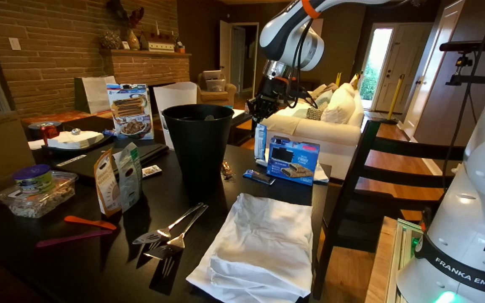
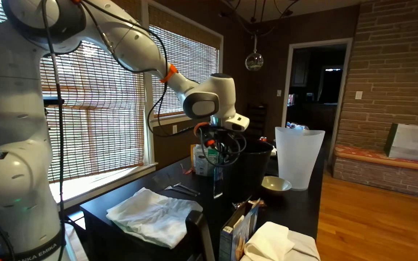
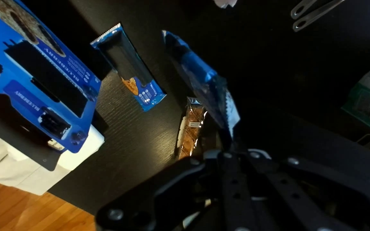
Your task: Put the left packet in the blue box
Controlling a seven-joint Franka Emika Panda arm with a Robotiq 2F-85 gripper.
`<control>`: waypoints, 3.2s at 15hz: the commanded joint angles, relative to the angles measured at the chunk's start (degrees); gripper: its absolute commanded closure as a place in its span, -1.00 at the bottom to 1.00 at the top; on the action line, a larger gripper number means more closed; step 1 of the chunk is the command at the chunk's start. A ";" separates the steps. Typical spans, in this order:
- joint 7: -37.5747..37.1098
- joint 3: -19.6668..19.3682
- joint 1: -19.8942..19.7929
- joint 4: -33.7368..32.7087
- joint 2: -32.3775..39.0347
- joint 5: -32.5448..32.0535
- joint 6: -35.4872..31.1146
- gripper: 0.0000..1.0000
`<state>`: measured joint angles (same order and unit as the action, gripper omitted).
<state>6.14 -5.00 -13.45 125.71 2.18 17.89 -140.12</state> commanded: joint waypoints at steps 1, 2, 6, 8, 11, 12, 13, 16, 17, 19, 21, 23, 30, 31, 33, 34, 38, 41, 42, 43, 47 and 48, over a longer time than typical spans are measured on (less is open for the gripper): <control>8.27 -2.05 0.52 -3.93 0.30 2.62 5.44 1.00; 10.01 -2.52 0.29 -5.23 0.22 2.26 8.04 1.00; 17.34 -4.62 -0.29 -9.84 0.10 1.28 16.66 1.00; 20.26 -5.76 -0.61 -11.85 0.19 0.16 20.41 1.00; 23.69 -7.18 -1.16 -13.88 0.45 -1.25 23.13 1.00; 24.81 -7.57 -1.40 -14.62 0.77 -0.53 24.08 1.00; 24.64 -8.00 -1.59 -15.04 1.12 -0.48 24.00 1.00; 24.87 -9.00 -2.24 -15.91 1.78 -0.73 23.47 1.00; 24.88 -9.30 -2.51 -16.28 2.08 -0.77 23.53 1.00; 24.16 -9.84 -3.06 -16.98 2.51 -0.85 23.35 1.00; 23.89 -10.26 -3.60 -17.62 2.77 -0.88 23.00 1.00; 23.80 -10.63 -4.10 -18.21 3.16 -0.82 22.78 1.00; 23.49 -10.86 -5.39 -18.72 4.84 0.14 22.98 1.00; 23.34 -10.82 -5.50 -18.71 5.14 0.15 23.06 1.00; 23.25 -10.75 -5.71 -18.60 5.54 0.08 22.92 1.00; 23.25 -10.78 -5.88 -18.57 5.79 0.02 22.85 1.00; 22.91 -10.72 -6.36 -18.66 6.48 0.01 23.08 1.00; 22.75 -10.69 -6.68 -18.52 6.86 0.10 23.08 1.00; 22.69 -10.68 -6.76 -18.47 6.99 0.08 23.00 1.00; 22.62 -10.67 -6.82 -18.45 7.12 0.02 22.96 1.00; 22.06 -10.57 -6.93 -18.20 7.40 0.04 23.26 1.00; 21.95 -10.55 -6.94 -18.13 7.49 0.04 23.25 1.00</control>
<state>29.08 -15.97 -19.68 108.58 9.03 17.78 -118.15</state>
